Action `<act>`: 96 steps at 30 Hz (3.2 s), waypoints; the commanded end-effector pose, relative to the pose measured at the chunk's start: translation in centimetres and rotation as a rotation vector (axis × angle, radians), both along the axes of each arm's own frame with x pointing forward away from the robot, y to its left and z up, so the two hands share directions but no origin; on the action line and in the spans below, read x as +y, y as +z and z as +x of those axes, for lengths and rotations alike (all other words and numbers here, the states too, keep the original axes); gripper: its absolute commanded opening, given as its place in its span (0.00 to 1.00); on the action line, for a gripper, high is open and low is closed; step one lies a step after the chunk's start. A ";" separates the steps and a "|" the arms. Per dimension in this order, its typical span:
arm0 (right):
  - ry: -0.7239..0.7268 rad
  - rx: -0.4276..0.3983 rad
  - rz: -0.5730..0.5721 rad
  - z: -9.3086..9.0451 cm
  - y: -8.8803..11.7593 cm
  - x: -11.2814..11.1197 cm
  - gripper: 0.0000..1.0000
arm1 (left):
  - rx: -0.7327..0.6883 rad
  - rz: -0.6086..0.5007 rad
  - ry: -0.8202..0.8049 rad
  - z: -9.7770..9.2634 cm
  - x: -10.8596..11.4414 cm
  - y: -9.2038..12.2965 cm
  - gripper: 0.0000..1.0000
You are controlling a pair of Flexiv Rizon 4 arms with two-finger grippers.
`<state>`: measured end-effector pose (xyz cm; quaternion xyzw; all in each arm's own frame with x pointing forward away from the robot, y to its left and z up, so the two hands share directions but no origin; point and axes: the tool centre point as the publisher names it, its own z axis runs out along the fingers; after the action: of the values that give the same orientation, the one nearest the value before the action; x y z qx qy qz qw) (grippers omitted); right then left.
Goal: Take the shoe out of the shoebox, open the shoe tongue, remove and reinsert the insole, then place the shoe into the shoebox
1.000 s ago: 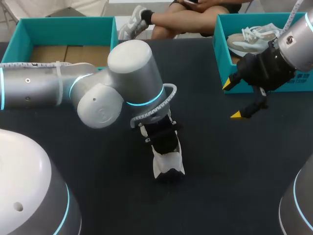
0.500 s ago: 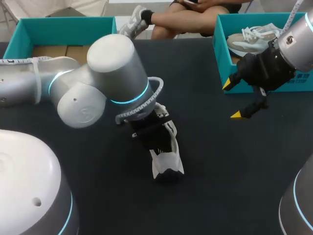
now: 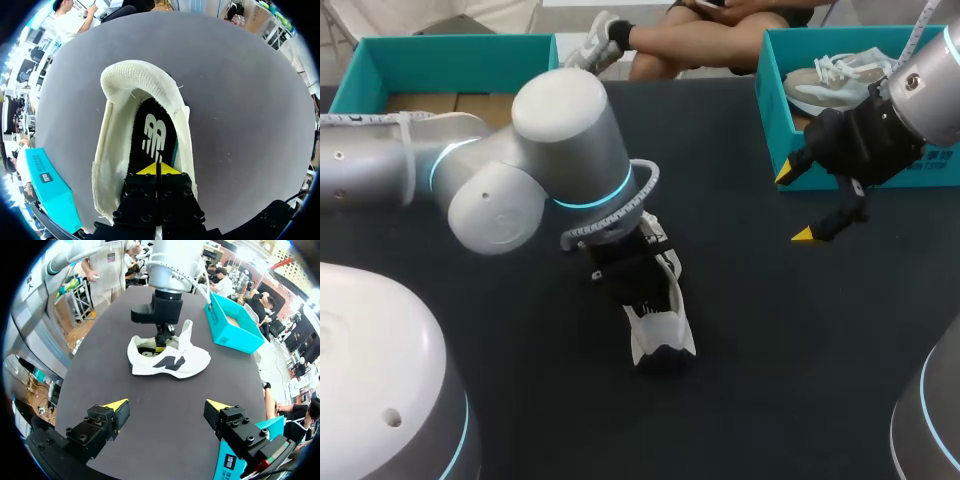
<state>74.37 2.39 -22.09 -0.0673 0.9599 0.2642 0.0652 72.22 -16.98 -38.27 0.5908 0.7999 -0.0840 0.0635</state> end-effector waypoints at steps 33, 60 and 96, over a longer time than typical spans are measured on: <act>-0.002 -0.002 -0.003 0.0 -0.1 0.1 1.00 | 0.068 0.093 -0.203 -3.8 -4.8 -3.0 0.00; -0.002 -0.002 -0.003 0.0 -0.1 0.1 1.00 | -0.206 0.341 -0.140 1.3 -0.4 1.5 0.86; -0.002 -0.002 -0.003 0.0 -0.1 0.1 1.00 | -0.249 0.351 -0.107 4.3 1.0 6.1 1.00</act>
<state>74.37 2.38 -22.08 -0.0673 0.9599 0.2642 0.0653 76.16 -17.00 -33.42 0.6388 0.7558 0.1342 0.0513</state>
